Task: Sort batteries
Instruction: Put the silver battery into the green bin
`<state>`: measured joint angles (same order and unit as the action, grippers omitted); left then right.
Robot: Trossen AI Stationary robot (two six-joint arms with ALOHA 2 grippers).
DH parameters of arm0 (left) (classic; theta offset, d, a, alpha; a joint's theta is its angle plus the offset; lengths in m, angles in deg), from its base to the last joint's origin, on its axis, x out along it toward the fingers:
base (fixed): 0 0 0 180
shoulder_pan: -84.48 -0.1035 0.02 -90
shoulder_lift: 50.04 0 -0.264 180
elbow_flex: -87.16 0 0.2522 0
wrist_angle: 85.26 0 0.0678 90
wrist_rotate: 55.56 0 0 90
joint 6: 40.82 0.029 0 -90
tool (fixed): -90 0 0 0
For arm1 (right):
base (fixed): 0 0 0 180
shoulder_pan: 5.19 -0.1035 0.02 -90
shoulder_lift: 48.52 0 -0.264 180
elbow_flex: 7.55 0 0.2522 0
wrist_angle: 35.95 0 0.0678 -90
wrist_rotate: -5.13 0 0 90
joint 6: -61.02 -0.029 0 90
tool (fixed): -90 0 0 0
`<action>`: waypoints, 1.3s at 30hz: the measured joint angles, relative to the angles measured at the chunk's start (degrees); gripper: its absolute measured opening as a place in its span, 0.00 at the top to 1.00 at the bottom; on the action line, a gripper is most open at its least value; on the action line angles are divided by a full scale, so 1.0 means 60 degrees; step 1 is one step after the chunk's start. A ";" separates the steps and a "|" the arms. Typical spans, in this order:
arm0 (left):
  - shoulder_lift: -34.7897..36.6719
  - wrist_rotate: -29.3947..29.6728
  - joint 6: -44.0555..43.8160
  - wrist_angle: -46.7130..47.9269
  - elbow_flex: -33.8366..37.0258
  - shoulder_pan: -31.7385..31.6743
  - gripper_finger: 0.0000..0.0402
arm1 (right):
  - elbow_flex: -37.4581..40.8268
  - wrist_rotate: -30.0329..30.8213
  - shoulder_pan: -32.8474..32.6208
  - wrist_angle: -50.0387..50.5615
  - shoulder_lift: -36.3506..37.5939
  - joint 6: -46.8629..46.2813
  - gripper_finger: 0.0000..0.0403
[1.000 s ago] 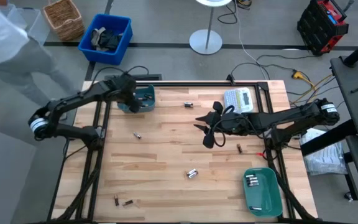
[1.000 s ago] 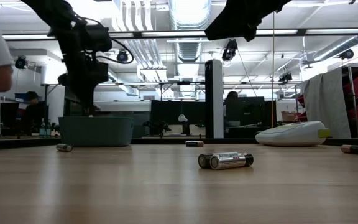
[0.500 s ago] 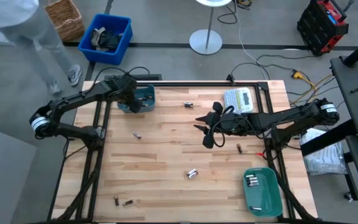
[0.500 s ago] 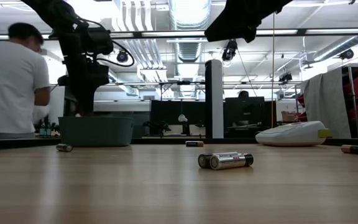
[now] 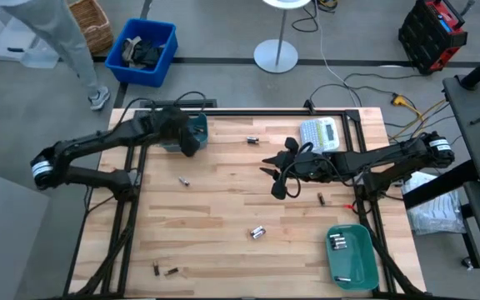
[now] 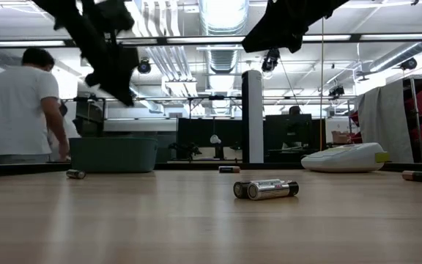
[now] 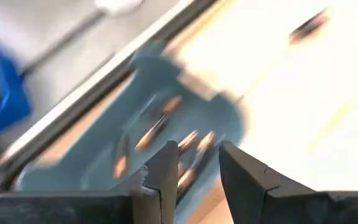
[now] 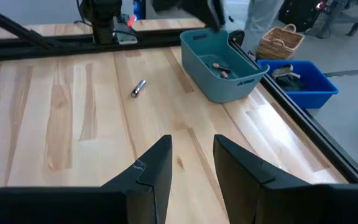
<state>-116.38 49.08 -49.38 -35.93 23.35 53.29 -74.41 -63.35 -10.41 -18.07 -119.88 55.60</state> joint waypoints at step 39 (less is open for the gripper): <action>0.2871 0.6519 -0.0518 -0.0176 0.1242 0.8521 0.76 | -0.3045 -0.0425 0.0000 0.2654 -0.2672 0.0187 0.68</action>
<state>-99.15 88.19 -52.49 -36.99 30.80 104.42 -92.68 -65.90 -10.41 -2.14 -135.91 56.72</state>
